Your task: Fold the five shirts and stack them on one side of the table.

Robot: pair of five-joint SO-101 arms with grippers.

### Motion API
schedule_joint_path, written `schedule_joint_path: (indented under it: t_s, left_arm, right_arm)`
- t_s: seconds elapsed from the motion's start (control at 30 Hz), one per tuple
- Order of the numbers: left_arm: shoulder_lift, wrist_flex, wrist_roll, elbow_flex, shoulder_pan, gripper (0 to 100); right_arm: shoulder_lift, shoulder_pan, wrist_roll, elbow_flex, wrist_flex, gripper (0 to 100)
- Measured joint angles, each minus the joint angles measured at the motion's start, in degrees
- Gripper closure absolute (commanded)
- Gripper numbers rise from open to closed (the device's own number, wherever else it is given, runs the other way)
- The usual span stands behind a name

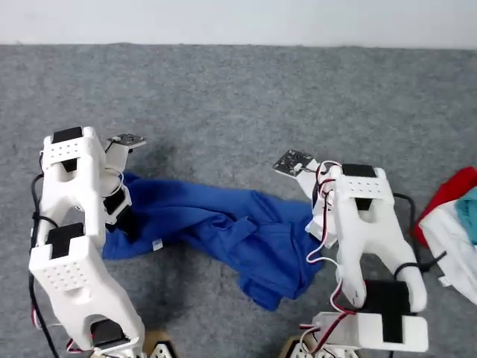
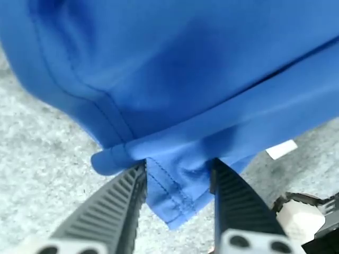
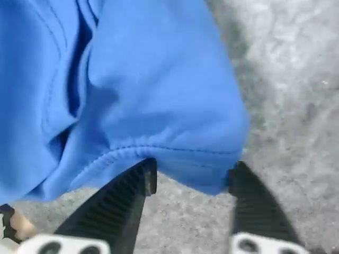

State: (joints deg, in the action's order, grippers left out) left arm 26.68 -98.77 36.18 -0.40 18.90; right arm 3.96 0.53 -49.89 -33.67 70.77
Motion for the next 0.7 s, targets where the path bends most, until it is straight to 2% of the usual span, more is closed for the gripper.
schedule_joint_path:
  t_s: [0.17, 0.47, 0.7]
  left_arm:
    - [0.00, 0.00, 0.00, 0.00, 0.00, 82]
    - [-2.11, 0.00, 0.00, 0.00, 0.00, 82]
    - [-7.74, 0.00, 0.00, 0.00, 0.00, 82]
  right_arm:
    - [-0.09, 0.09, -0.18, 0.09, -2.46, 99.1]
    - [-0.44, 0.09, -0.18, 0.00, -8.88, 98.9]
    - [-8.79, 7.82, -0.35, 7.21, -12.75, 98.9]
